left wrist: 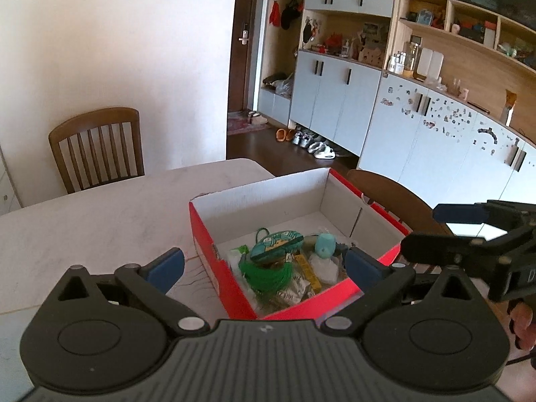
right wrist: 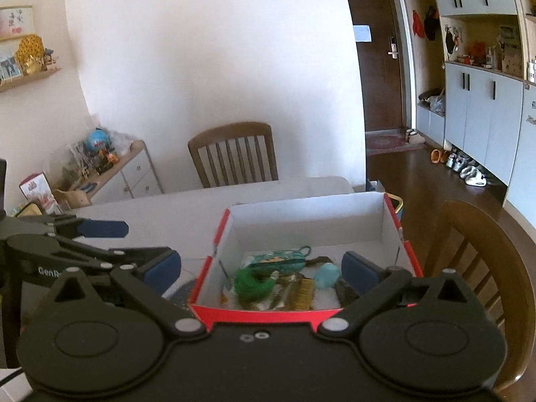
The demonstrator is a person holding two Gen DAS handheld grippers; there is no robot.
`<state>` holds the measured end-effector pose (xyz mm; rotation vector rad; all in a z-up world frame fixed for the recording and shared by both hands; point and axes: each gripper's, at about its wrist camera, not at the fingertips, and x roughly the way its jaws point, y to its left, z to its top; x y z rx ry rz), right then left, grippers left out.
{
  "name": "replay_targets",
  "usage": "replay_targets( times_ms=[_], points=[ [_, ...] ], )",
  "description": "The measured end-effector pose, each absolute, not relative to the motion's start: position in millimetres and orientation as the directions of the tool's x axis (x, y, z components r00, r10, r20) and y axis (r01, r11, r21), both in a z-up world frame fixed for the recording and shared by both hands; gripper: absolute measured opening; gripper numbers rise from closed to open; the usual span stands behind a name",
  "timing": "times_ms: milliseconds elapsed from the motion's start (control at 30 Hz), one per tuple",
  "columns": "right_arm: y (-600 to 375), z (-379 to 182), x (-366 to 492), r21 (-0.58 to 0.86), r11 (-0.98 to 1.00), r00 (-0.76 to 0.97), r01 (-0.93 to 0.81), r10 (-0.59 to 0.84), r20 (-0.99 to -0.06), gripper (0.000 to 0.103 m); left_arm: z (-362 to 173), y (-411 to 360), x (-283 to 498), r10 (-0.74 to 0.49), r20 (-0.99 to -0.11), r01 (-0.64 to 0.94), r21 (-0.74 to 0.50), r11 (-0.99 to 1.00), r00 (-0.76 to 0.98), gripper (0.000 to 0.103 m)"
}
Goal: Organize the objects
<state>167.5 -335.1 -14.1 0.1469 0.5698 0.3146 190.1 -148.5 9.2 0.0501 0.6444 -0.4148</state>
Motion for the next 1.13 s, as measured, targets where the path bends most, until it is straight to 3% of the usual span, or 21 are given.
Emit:
replay_targets(
  times_ms=[1133],
  points=[
    [-304.9,-24.8,122.3,0.239,0.962,0.805,-0.132,0.244,-0.540,0.102,2.6,-110.2,154.5,-0.387,-0.579,0.394,-0.121,0.911,0.717,0.103]
  ],
)
